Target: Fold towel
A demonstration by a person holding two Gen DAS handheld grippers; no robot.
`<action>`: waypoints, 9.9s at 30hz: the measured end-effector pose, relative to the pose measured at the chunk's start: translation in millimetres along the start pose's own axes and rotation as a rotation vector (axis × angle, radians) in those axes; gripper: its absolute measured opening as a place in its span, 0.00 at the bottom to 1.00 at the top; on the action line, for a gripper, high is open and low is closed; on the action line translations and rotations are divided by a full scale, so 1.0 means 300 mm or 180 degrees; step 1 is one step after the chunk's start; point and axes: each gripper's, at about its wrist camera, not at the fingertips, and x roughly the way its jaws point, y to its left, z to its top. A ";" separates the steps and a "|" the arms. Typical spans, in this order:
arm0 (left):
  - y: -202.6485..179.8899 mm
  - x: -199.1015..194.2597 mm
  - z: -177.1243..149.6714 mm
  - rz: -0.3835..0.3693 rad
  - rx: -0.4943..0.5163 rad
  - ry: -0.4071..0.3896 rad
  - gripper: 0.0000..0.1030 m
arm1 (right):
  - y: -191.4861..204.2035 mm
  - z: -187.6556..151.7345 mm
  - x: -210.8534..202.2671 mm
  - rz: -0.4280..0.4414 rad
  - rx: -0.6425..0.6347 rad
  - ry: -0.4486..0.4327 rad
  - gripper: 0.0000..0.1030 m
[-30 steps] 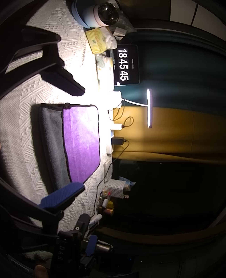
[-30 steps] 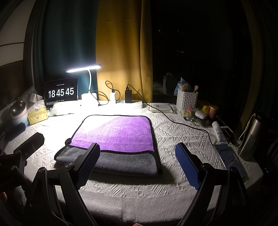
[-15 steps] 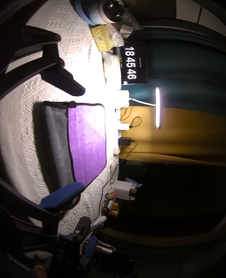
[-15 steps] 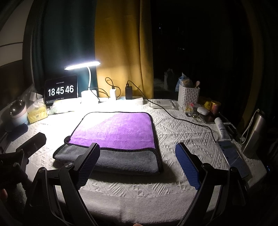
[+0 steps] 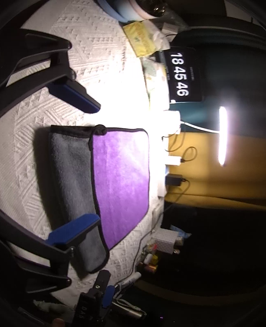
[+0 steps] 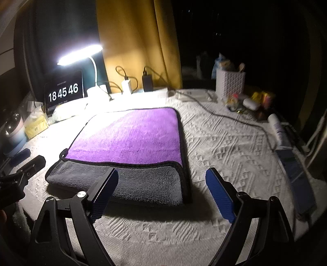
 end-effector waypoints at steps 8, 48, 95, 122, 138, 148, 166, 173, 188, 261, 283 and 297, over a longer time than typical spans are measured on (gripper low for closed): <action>0.056 0.131 0.002 0.0002 -0.0141 0.0367 0.69 | -0.037 0.008 0.130 0.0108 0.0029 0.0304 0.72; 0.049 0.160 0.044 0.0080 -0.0074 0.0502 0.06 | -0.054 0.098 0.140 0.0071 -0.0194 0.0136 0.06; 0.127 0.434 0.387 0.0282 0.0149 -0.0144 0.06 | -0.023 0.486 0.444 -0.0256 -0.0603 -0.0210 0.06; 0.220 0.764 0.366 0.0433 0.0019 0.0597 0.08 | -0.028 0.485 0.776 -0.0349 -0.0709 0.0222 0.06; 0.259 0.847 0.344 0.0429 -0.0112 0.0906 0.18 | -0.052 0.474 0.838 -0.0341 -0.0527 0.0484 0.13; 0.270 0.791 0.339 0.0389 -0.0116 0.0804 0.22 | -0.056 0.474 0.794 -0.0384 -0.0493 0.0392 0.37; 0.239 0.597 0.346 0.0312 -0.0090 0.0487 0.76 | -0.015 0.460 0.606 -0.0460 -0.0563 0.0186 0.51; 0.222 0.501 0.346 0.0307 -0.0083 0.0354 0.76 | 0.001 0.446 0.523 -0.0426 -0.0543 0.0116 0.52; 0.180 0.362 0.287 0.0181 -0.0118 0.0318 0.76 | 0.017 0.378 0.385 -0.0343 -0.0471 0.0067 0.52; -0.025 -0.301 -0.054 -0.0060 0.0014 -0.0959 0.83 | 0.221 0.020 -0.265 -0.0218 -0.0527 -0.0877 0.52; -0.054 -0.550 0.074 -0.0156 0.0080 -0.1450 0.83 | 0.277 0.078 -0.554 -0.0208 -0.0517 -0.1370 0.52; -0.085 -0.580 0.212 -0.0051 0.0168 -0.1389 0.83 | 0.271 0.156 -0.659 -0.0256 -0.0424 -0.1528 0.53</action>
